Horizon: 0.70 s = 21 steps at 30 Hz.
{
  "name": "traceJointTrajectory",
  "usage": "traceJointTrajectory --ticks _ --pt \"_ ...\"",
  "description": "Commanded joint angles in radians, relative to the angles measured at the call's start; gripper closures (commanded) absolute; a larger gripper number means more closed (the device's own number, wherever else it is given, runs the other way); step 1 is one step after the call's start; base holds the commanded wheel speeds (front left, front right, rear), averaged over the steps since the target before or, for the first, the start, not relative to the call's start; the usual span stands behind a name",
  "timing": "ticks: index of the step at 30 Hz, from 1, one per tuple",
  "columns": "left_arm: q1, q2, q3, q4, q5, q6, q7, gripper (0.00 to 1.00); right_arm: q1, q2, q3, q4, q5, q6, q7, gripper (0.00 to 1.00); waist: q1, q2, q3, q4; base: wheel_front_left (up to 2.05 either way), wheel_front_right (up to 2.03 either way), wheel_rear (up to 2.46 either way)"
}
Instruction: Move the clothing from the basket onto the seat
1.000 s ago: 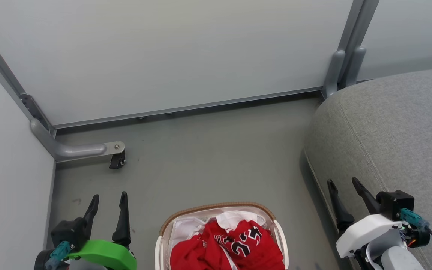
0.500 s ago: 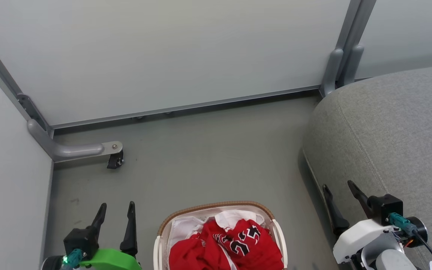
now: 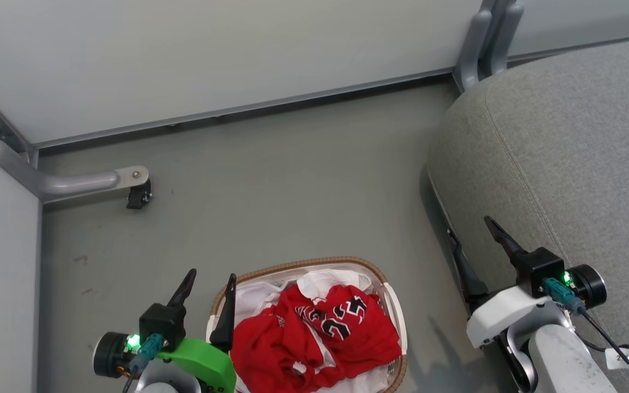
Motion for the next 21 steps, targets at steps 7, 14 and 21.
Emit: traceJointTrajectory --ticks 7,14,21 --pt "-0.11 0.034 -0.061 0.077 0.013 -0.003 -0.008 0.0 -0.075 0.013 0.024 -0.034 -0.011 -0.001 -0.011 0.0 0.0 -0.0001 0.176 -0.113 0.0 0.0 0.0" --pt "-0.191 0.065 -0.112 0.2 0.006 -0.003 -0.008 0.0 -0.121 0.02 0.053 -0.071 -0.002 -0.001 -0.01 0.0 0.0 -0.0001 0.276 -0.184 0.0 0.0 0.0" --pt "-0.28 0.1 -0.195 0.37 0.014 -0.003 -0.007 0.0 -0.148 0.022 0.083 -0.107 0.033 -0.001 -0.01 0.0 0.0 -0.0001 0.35 -0.237 0.0 0.0 0.0"
